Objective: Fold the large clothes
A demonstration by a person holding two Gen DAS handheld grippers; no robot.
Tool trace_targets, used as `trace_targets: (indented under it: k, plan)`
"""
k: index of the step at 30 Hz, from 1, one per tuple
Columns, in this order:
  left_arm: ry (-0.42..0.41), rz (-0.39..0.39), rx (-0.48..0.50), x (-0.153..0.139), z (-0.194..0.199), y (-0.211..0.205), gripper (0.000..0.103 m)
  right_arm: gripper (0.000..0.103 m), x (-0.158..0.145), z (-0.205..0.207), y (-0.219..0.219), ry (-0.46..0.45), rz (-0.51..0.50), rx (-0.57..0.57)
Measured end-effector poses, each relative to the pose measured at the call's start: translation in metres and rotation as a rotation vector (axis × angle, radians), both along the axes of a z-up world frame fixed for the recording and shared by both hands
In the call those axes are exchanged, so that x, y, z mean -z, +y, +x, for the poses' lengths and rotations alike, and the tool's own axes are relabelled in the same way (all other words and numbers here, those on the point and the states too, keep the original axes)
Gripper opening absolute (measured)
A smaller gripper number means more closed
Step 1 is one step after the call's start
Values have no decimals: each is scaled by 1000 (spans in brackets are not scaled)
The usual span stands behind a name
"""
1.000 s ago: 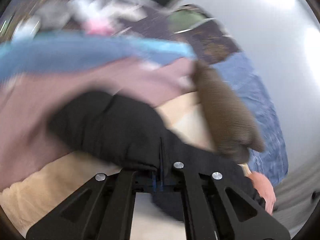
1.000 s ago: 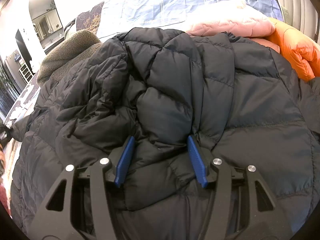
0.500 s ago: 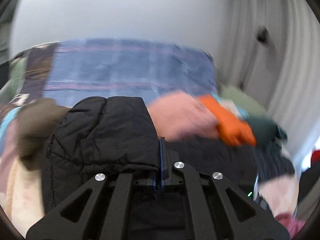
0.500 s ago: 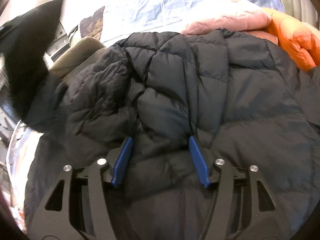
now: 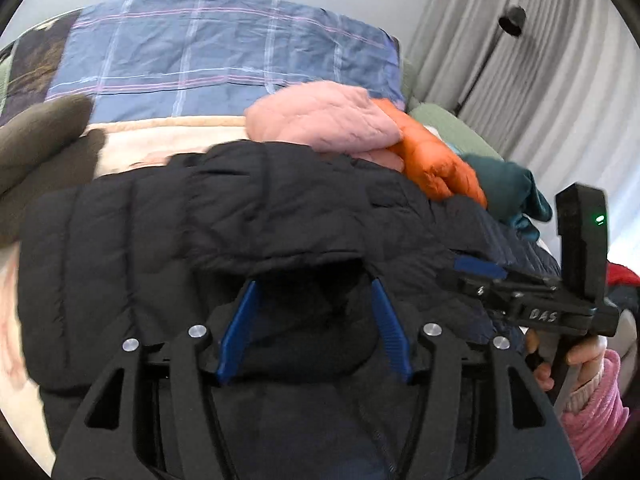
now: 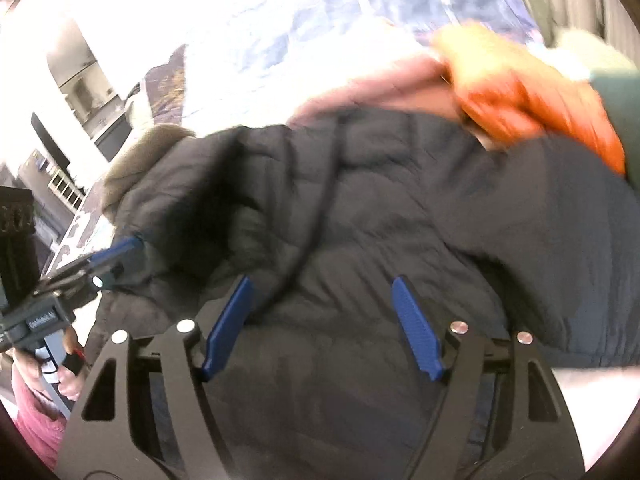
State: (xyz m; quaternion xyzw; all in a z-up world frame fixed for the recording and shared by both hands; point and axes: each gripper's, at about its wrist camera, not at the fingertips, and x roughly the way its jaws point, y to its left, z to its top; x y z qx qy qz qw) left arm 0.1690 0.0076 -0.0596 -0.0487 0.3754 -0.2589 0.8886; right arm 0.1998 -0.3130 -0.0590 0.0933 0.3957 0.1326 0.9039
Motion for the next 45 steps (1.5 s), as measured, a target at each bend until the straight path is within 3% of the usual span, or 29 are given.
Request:
trace_targets:
  k: [4,9,13,14,15,18,21,23,25,27,33,39,42,45]
  plan:
    - [-10,-2,-102,2,-6,27,59,75,-21,-7,46,-96,-125,-104]
    - [29,40,-280,26,2,64,59,80,-13,-11,120,-176,-368,-249]
    - [60,111,-318,56,9,67,59,78,4,9,156,-249,-622,-161]
    - [57,131,-321,62,8,65,59,77,5,13,152,-253,-628,-127]
    - [55,138,-320,65,7,64,59,77,1,15,144,-256,-607,-75]
    - [34,154,-312,66,3,59,62,77,-14,13,78,-194,-312,94]
    - [15,98,-265,65,-1,58,67,75,0,11,18,-40,21,103]
    - [0,94,-249,64,-3,55,71,65,13,11,-1,38,122,102]
    - [-15,94,-231,64,-7,53,72,64,24,8,-10,82,176,94]
    - [-23,107,-241,63,-8,52,76,65,22,8,-11,76,184,88]
    - [-12,83,-238,65,-5,56,77,68,20,8,-18,72,244,89]
    - [-11,97,-220,67,-5,53,77,69,53,7,-62,212,569,145]
    - [-5,99,-228,68,-3,53,77,71,46,-1,-64,200,570,139]
    - [1,87,-240,69,-2,57,77,76,29,-11,-62,144,486,162]
